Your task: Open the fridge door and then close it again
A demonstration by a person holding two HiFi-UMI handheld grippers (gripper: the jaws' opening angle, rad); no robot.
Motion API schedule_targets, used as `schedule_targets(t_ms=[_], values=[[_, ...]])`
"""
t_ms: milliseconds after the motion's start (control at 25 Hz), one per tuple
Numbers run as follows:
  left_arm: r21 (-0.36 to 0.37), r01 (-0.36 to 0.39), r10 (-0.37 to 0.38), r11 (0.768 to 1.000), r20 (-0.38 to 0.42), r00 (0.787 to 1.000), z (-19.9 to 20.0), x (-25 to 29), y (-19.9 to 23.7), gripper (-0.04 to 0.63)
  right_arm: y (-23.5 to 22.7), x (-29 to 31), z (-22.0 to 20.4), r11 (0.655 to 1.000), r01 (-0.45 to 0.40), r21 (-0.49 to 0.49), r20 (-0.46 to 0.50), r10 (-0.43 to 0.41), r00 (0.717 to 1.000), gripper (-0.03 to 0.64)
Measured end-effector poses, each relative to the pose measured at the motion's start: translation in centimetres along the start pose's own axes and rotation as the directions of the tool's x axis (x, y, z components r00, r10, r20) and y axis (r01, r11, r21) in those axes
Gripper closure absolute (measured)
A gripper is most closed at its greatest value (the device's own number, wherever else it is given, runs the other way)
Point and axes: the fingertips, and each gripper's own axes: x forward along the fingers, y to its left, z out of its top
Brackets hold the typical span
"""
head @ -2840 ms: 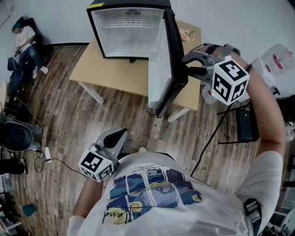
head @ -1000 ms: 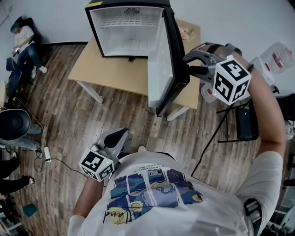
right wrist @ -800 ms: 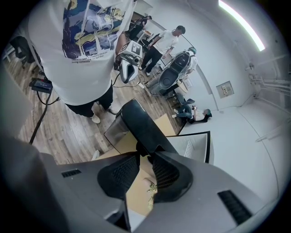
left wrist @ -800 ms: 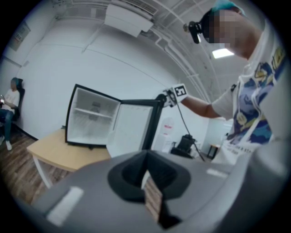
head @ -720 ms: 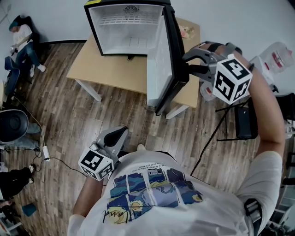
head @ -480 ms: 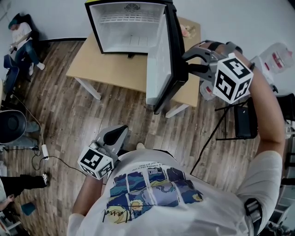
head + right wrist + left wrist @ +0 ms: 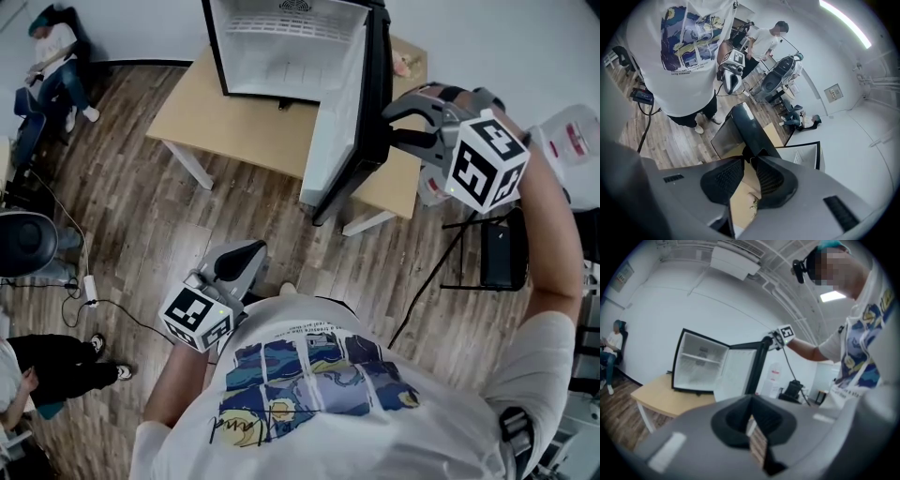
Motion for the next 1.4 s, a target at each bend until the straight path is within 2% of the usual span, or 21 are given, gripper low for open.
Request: schedule_targets(t_ms=[600, 1400], values=[[-0.011, -0.022, 0.022, 1.000, 0.023, 0.999, 1.2, -2.4, 4.7, 0.588, -4.5, 3.4, 4.1, 0.999, -0.043, 0.000, 0.053, 0.043, 0.998, 0.560], [-0.016, 0.017, -0.016, 1.000, 0.048, 0.999, 2.7, -4.0, 11.7, 0.587, -10.8, 8.6, 7.0, 0.993, -0.095, 0.075, 0.058, 0.091, 0.994, 0.572]])
